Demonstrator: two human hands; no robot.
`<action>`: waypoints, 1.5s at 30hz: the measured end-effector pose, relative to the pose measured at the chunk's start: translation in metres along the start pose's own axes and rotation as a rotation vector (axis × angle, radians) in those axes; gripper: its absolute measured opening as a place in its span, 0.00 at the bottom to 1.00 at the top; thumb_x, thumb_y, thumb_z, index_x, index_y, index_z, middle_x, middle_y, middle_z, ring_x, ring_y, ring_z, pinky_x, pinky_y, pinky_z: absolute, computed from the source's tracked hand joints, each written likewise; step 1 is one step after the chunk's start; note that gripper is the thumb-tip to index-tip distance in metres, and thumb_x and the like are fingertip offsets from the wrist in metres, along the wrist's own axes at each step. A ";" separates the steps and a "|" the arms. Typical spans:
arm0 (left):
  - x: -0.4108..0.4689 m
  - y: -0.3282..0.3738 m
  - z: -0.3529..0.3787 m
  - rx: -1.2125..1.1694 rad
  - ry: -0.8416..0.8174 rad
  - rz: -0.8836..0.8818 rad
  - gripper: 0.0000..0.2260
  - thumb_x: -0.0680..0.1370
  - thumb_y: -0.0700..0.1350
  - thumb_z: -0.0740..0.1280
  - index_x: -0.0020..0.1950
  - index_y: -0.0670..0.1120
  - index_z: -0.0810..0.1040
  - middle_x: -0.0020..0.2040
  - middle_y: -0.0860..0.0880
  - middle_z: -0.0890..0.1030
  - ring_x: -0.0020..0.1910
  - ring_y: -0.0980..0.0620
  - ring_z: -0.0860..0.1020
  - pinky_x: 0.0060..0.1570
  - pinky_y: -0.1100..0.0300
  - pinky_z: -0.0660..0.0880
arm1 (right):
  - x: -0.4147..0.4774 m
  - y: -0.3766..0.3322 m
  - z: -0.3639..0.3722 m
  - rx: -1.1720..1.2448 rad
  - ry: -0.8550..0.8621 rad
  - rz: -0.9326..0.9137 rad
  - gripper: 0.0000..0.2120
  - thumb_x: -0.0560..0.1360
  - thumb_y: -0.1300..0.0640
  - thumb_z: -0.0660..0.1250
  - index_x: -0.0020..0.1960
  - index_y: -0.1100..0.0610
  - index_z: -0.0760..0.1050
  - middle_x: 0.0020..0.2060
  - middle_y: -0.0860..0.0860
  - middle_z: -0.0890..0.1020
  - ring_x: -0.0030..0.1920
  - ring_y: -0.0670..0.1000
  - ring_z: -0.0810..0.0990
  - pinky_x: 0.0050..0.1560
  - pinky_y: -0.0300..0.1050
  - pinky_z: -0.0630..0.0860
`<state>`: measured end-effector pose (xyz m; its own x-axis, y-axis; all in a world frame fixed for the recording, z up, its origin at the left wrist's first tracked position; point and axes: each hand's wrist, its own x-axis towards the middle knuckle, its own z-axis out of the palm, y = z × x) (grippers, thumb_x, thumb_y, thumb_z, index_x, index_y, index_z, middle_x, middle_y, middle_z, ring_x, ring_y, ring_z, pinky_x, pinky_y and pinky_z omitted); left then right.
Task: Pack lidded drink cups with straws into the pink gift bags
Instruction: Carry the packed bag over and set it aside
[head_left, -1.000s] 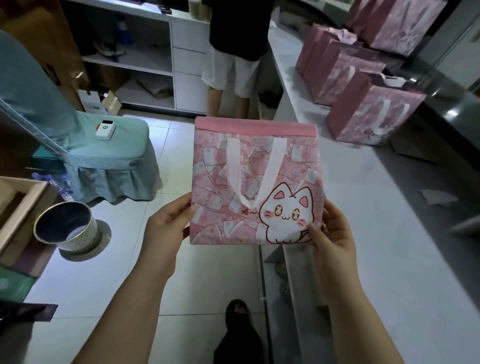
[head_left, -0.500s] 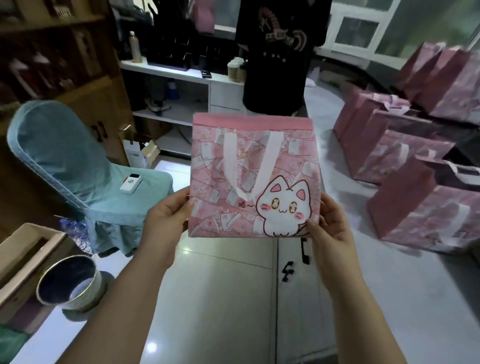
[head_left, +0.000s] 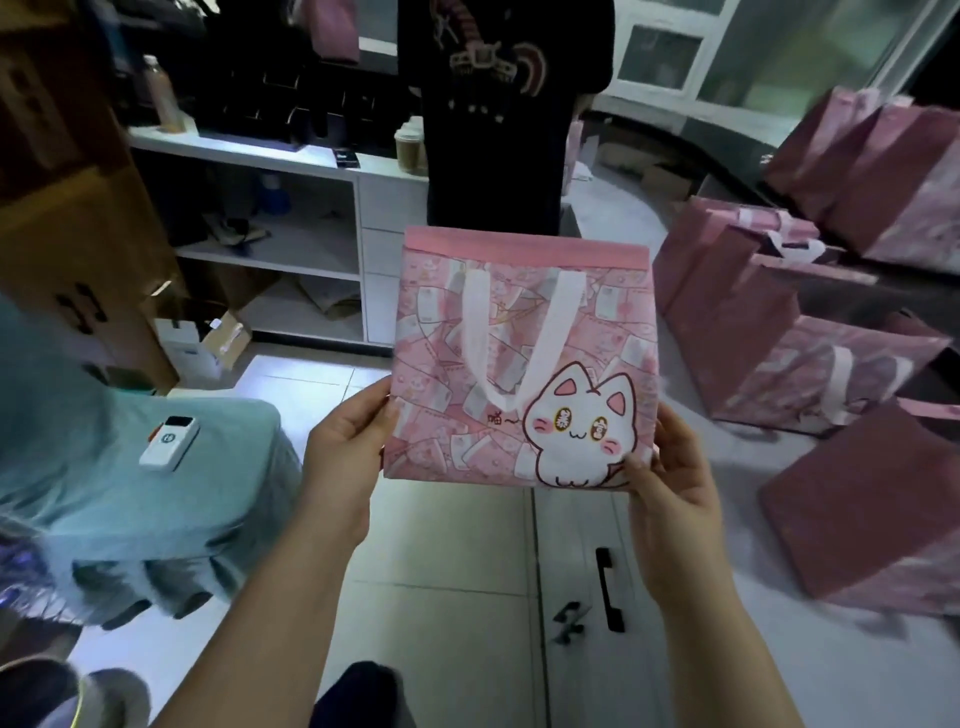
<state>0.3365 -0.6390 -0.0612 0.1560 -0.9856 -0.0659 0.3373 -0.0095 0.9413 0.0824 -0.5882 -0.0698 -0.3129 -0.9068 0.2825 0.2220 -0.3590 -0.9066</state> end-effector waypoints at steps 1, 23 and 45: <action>0.020 -0.001 0.003 -0.005 -0.030 -0.007 0.13 0.80 0.37 0.65 0.61 0.48 0.81 0.53 0.52 0.85 0.49 0.57 0.84 0.41 0.65 0.79 | 0.014 0.006 0.005 -0.002 0.030 -0.005 0.25 0.78 0.74 0.58 0.65 0.50 0.74 0.60 0.50 0.81 0.58 0.49 0.78 0.54 0.43 0.78; 0.304 -0.016 0.119 -0.022 -0.500 -0.262 0.14 0.81 0.36 0.62 0.63 0.49 0.79 0.56 0.50 0.84 0.51 0.53 0.83 0.43 0.59 0.82 | 0.196 0.039 0.044 -0.125 0.502 -0.085 0.23 0.76 0.76 0.59 0.63 0.54 0.74 0.53 0.50 0.83 0.53 0.50 0.80 0.51 0.43 0.80; 0.314 -0.022 0.455 -0.109 -0.877 -0.098 0.13 0.80 0.35 0.64 0.59 0.49 0.81 0.53 0.52 0.85 0.50 0.54 0.84 0.43 0.61 0.81 | 0.316 -0.089 -0.145 -0.209 0.846 -0.447 0.22 0.78 0.72 0.59 0.60 0.50 0.78 0.54 0.48 0.84 0.58 0.52 0.81 0.56 0.51 0.80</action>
<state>-0.0440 -1.0249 0.0481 -0.6301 -0.7567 0.1743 0.4052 -0.1289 0.9051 -0.1705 -0.8110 0.0545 -0.9053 -0.2097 0.3694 -0.2209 -0.5104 -0.8311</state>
